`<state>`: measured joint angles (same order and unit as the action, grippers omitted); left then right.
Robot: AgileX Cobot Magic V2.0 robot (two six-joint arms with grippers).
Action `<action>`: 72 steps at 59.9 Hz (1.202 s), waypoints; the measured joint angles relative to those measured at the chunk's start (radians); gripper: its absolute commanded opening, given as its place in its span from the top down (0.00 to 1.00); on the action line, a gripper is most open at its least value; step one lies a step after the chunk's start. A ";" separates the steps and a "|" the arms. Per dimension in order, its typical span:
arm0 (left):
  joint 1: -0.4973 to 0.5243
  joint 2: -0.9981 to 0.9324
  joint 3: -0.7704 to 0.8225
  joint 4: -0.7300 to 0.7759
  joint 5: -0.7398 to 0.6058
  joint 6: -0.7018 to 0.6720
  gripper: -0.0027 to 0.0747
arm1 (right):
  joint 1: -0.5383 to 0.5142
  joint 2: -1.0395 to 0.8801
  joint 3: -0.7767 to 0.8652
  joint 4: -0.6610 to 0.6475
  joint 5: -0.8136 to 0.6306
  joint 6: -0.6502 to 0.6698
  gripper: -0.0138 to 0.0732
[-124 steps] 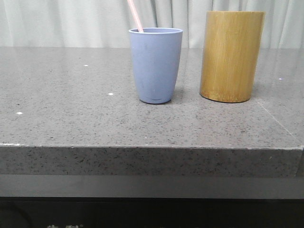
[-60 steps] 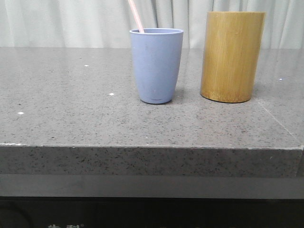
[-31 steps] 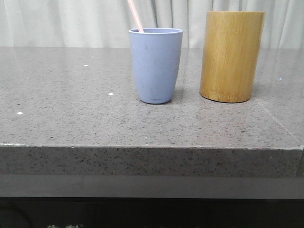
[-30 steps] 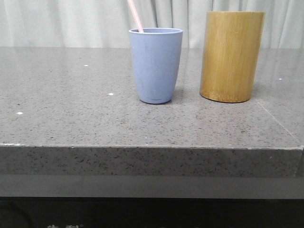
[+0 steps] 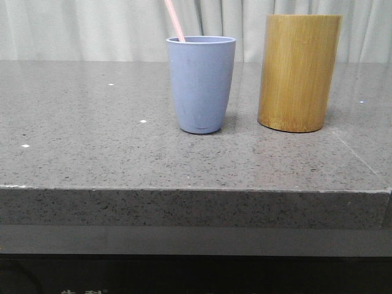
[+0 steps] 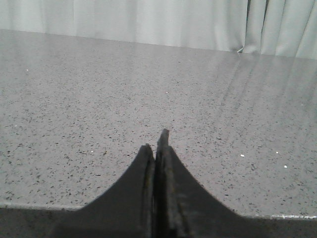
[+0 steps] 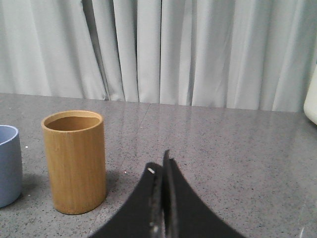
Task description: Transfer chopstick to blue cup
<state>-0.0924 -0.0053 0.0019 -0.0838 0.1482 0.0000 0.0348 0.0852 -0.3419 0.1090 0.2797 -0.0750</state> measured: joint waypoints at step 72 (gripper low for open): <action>0.000 0.000 0.000 0.000 -0.004 0.000 0.99 | 0.000 -0.096 0.370 0.090 -0.136 0.000 0.96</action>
